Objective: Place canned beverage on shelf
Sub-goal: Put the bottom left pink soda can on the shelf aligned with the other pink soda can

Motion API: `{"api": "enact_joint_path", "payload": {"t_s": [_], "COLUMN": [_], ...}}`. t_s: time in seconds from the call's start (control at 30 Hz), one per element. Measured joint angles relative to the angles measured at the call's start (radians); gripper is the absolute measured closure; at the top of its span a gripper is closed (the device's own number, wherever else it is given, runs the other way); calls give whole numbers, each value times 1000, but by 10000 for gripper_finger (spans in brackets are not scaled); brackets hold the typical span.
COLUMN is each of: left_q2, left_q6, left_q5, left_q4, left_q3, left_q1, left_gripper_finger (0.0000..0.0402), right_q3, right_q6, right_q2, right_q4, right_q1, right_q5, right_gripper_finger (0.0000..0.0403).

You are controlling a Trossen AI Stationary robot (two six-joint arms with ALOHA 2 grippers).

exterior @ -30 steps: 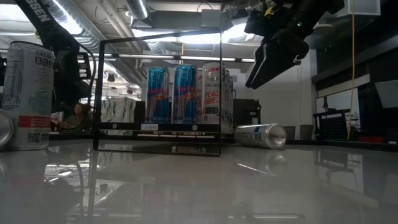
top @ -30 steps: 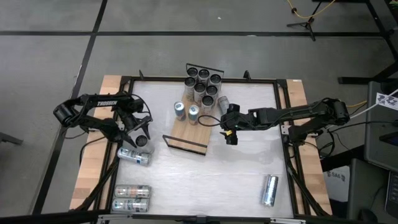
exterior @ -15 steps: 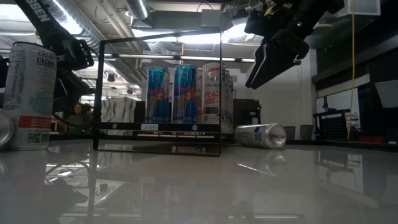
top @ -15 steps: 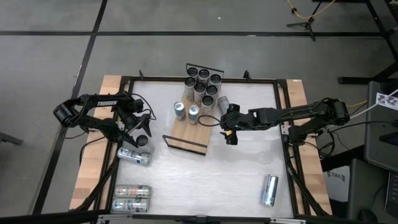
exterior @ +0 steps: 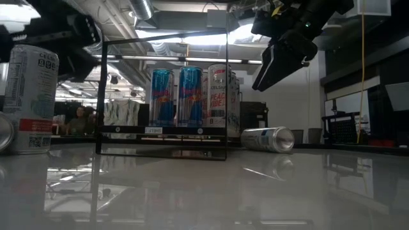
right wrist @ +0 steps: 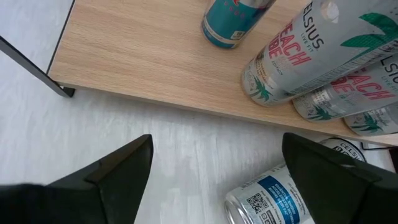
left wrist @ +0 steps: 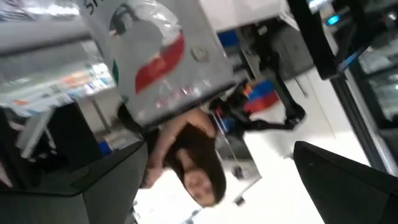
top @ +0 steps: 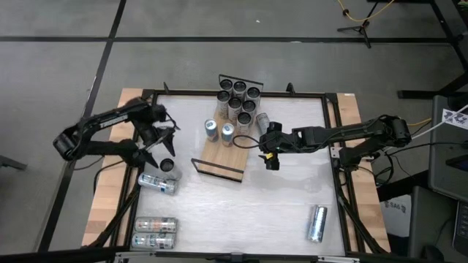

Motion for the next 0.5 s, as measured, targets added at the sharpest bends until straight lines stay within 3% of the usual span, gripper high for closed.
{"api": "enact_joint_path", "payload": {"t_s": [0.27,0.5], "left_q2": [-153,-208], "left_q6": [-335,-363], "left_q5": [-314,-708], "left_q4": [1,106], "left_q3": [277,457], "left_q1": [-6,-140], "left_gripper_finger": [3,3], "right_q3": [0,0], "right_q6": [0,0], "right_q2": [0,0], "right_q4": [1,3], "right_q1": [0,0], "right_q5": [0,0], "right_gripper_finger": [52,52]}}
